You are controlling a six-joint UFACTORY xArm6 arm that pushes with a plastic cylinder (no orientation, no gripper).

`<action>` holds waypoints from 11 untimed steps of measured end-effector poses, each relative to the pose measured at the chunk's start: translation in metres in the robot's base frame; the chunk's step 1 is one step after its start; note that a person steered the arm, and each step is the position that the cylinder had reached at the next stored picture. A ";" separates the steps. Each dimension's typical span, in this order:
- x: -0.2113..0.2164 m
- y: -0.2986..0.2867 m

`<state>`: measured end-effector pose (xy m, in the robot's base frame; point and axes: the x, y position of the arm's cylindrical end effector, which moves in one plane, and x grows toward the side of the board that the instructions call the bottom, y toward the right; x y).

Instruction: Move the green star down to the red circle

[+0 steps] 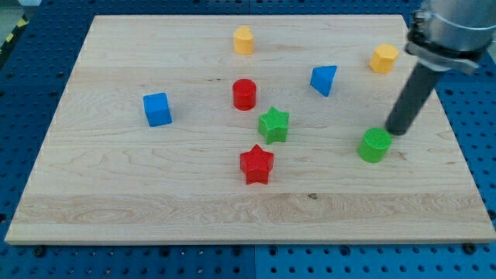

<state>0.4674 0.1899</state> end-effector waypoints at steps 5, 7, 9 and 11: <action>0.002 -0.114; 0.002 -0.157; -0.033 -0.155; -0.042 -0.189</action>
